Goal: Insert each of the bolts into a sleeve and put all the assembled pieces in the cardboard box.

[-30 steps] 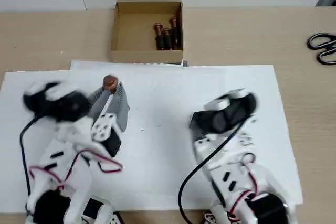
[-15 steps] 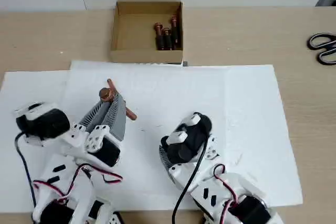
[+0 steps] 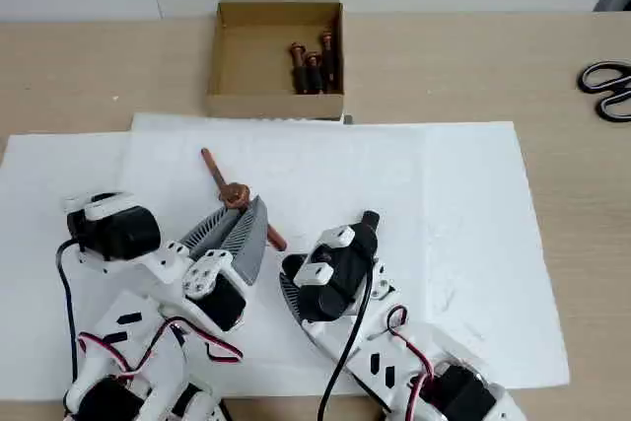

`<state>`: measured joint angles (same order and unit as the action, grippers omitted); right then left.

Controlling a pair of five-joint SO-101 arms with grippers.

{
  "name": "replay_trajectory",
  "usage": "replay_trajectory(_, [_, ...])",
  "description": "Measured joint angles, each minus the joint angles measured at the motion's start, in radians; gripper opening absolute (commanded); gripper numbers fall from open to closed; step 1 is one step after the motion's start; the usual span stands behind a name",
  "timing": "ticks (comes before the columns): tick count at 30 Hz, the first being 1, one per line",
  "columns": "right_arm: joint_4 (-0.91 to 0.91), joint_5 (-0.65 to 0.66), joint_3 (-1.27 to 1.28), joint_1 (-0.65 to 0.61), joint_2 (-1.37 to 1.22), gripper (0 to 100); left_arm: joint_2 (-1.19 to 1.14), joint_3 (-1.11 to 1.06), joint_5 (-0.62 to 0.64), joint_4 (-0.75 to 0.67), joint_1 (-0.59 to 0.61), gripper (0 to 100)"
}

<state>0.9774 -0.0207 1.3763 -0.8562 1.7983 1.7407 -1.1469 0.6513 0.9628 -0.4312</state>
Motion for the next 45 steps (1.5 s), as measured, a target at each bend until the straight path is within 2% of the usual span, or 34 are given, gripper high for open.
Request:
replay_trajectory(19, [-0.048,0.003,0.002,-0.002,-0.002,0.4,0.011,-0.002,0.000,0.071,-0.069,1])
replay_trajectory(31, [-0.044,0.055,0.006,-0.003,-0.005,0.4,0.014,0.009,-0.100,0.135,-0.123,1])
replay_trajectory(36, [-0.044,0.060,0.009,-0.003,-0.006,0.4,0.015,-0.011,-0.100,0.133,-0.123,1])
replay_trajectory(45, [-0.035,0.060,0.002,-0.003,-0.002,0.4,0.006,-0.035,-0.098,0.035,-0.071,1])
